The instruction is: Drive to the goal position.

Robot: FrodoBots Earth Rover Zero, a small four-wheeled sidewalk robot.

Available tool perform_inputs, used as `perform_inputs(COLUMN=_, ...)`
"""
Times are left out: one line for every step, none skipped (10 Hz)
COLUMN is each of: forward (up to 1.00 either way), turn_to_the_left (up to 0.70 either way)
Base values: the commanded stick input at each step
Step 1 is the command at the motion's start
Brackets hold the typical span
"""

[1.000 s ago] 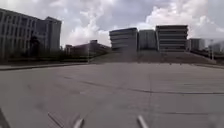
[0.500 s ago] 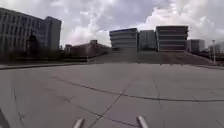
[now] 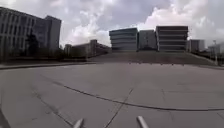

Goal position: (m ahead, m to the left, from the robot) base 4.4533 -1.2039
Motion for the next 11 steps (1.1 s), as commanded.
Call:
perform_inputs(forward=0.7, turn_to_the_left=0.02)
perform_inputs(forward=0.7, turn_to_the_left=0.0)
perform_inputs(forward=0.7, turn_to_the_left=0.0)
perform_inputs(forward=0.7, turn_to_the_left=0.0)
perform_inputs(forward=0.7, turn_to_the_left=0.0)
perform_inputs(forward=0.7, turn_to_the_left=-0.17)
perform_inputs(forward=0.7, turn_to_the_left=-0.34)
perform_inputs(forward=0.7, turn_to_the_left=-0.35)
perform_inputs(forward=0.7, turn_to_the_left=-0.35)
perform_inputs(forward=0.7, turn_to_the_left=-0.34)
perform_inputs(forward=0.7, turn_to_the_left=0.0)
